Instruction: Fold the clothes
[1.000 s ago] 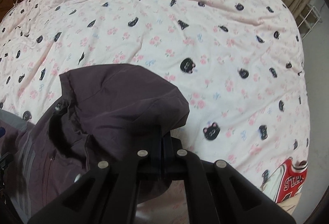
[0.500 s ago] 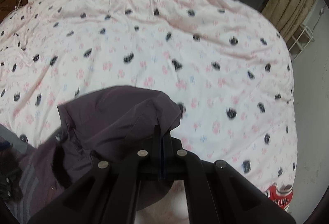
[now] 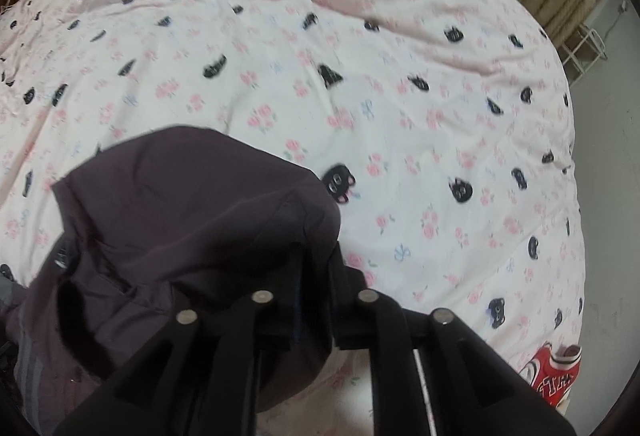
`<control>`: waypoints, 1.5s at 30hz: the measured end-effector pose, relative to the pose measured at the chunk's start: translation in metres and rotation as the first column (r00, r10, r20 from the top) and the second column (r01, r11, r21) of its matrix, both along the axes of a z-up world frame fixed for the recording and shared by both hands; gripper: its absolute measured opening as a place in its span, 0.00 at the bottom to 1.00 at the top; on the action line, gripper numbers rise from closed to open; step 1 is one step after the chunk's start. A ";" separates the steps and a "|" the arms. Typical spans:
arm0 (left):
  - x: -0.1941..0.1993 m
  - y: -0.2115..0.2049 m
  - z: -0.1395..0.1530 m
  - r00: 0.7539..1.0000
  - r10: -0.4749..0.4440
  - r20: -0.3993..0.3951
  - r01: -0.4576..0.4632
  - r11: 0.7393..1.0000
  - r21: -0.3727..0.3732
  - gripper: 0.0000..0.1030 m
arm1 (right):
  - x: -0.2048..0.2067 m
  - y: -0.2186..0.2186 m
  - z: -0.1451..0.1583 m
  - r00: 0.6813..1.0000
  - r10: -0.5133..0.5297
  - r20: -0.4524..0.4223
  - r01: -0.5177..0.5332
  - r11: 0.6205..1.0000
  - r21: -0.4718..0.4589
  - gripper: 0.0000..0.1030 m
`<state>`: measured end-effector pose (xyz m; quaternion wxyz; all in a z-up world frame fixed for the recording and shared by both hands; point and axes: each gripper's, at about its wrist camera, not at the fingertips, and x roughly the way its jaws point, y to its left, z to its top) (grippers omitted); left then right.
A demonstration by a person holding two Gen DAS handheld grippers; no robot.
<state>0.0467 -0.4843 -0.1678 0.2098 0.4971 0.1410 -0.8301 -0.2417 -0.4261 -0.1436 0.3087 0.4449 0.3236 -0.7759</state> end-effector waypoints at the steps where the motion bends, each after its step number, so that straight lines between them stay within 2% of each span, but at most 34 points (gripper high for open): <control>1: 0.000 0.000 0.000 1.000 0.001 0.000 -0.001 1.000 0.003 0.64 | -0.002 0.001 0.000 1.000 -0.009 -0.002 0.009 1.000 0.006 0.26; 2: 0.001 -0.001 0.000 1.000 0.004 -0.001 -0.004 1.000 0.006 0.64 | -0.004 0.002 0.002 1.000 -0.018 -0.013 0.019 1.000 0.009 0.39; 4: 0.001 -0.001 0.000 1.000 0.009 -0.002 -0.009 1.000 0.010 0.64 | -0.008 0.005 0.014 0.998 -0.044 -0.043 0.043 0.999 -0.015 0.56; 5: 0.001 -0.001 -0.001 1.000 0.010 -0.003 -0.010 1.000 0.010 0.64 | -0.010 0.005 0.022 0.997 -0.055 -0.056 0.053 0.998 -0.034 0.60; 8: 0.001 -0.001 -0.002 1.000 0.014 -0.002 -0.014 1.000 0.010 0.64 | -0.012 0.002 0.045 0.996 -0.059 -0.068 0.053 0.995 -0.087 0.60; 12: 0.001 -0.001 -0.004 1.000 0.013 0.002 -0.013 1.000 0.009 0.64 | 0.000 -0.032 0.061 0.998 0.059 0.012 -0.057 0.991 -0.122 0.60; 15: 0.001 0.000 -0.005 1.000 0.013 0.002 -0.013 1.000 0.011 0.64 | 0.013 -0.067 0.042 0.991 0.133 0.012 -0.132 0.991 -0.036 0.60; 19: 0.003 -0.001 -0.007 1.000 0.012 0.000 -0.012 1.000 0.019 0.65 | 0.030 -0.114 0.018 0.973 0.229 0.021 -0.230 0.970 0.077 0.60; 23: 0.004 -0.004 -0.009 1.000 0.006 -0.001 -0.006 1.000 0.025 0.65 | 0.026 -0.137 -0.006 0.964 0.265 0.017 -0.264 0.950 0.167 0.60; 28: 0.003 -0.006 -0.011 1.000 0.000 0.001 0.000 0.999 0.034 0.67 | 0.010 -0.143 -0.019 0.964 0.246 0.100 -0.259 0.953 0.157 0.69; 30: 0.001 -0.006 -0.012 1.000 -0.003 0.003 0.003 0.999 0.033 0.68 | 0.006 -0.141 -0.025 0.959 0.242 0.151 -0.265 0.951 0.159 0.69; 31: 0.001 -0.006 -0.013 1.000 -0.005 0.005 0.005 0.999 0.032 0.68 | 0.005 -0.139 -0.026 0.955 0.242 0.175 -0.268 0.952 0.149 0.65; 33: 0.000 -0.006 -0.014 1.000 -0.004 0.007 0.004 0.999 0.032 0.68 | 0.002 -0.136 -0.026 0.941 0.242 0.235 -0.275 0.954 0.117 0.49; 34: 0.000 -0.006 -0.014 1.000 -0.002 0.006 0.002 0.999 0.032 0.68 | 0.003 -0.134 -0.026 0.936 0.243 0.256 -0.278 0.954 0.110 0.32; 35: 0.000 -0.006 -0.014 1.000 0.000 0.007 0.000 0.999 0.032 0.68 | 0.005 -0.133 -0.026 0.934 0.250 0.254 -0.286 0.951 0.116 0.22; 38: -0.001 -0.005 -0.014 1.000 0.003 0.008 -0.003 1.000 0.028 0.69 | 0.012 -0.132 -0.020 0.925 0.280 0.257 -0.317 0.941 0.119 0.08; 42: -0.001 -0.004 -0.014 1.000 0.003 0.011 -0.003 1.000 0.023 0.69 | 0.031 -0.134 -0.001 0.909 0.353 0.220 -0.380 0.921 0.091 0.07; 45: -0.001 -0.004 -0.014 1.000 0.002 0.016 -0.002 1.000 0.020 0.69 | 0.045 -0.138 0.027 0.894 0.410 0.178 -0.418 0.908 0.007 0.06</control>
